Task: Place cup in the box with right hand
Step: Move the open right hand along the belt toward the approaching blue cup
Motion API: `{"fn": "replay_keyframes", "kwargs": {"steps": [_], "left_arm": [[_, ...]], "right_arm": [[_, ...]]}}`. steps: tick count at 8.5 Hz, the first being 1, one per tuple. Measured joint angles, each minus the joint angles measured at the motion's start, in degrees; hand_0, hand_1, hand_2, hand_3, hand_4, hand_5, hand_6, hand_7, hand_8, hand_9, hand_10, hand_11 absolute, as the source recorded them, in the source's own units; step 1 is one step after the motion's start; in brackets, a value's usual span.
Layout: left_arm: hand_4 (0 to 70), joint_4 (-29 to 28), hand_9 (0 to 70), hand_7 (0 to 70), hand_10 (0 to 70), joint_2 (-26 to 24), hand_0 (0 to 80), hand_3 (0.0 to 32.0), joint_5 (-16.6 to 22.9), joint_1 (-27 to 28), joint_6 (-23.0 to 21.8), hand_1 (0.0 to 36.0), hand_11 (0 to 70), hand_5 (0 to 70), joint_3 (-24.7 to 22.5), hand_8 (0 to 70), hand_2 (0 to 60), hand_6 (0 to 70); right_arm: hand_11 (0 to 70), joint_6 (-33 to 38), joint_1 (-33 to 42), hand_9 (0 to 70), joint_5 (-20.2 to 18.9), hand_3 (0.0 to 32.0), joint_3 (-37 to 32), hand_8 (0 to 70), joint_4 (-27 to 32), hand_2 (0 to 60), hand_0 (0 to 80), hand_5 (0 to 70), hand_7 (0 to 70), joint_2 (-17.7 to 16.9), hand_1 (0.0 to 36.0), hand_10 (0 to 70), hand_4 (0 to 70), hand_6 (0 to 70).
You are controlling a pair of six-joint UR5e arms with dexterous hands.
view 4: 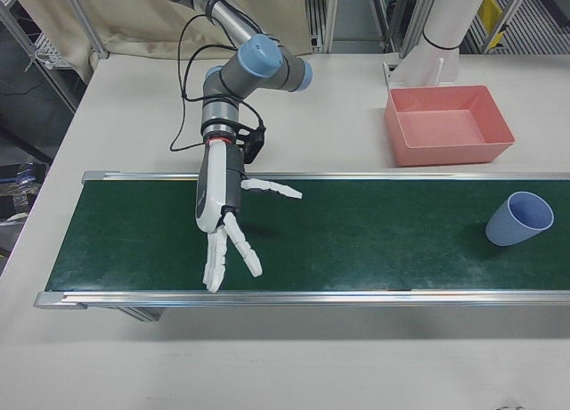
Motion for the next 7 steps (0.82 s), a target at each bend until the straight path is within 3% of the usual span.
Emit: {"fn": "replay_keyframes", "kwargs": {"steps": [7], "left_arm": [[0.0,0.0,0.0,0.0,0.0,0.0,0.0,0.0,0.0,0.1,0.0,0.0,0.0,0.0,0.0,0.0,0.0,0.0]], "right_arm": [[0.0,-0.1,-2.6,0.0,0.5,0.0,0.5,1.5,-0.3,11.5,45.8,4.6,0.0,0.1,15.1,0.0,0.0,0.0]]}}
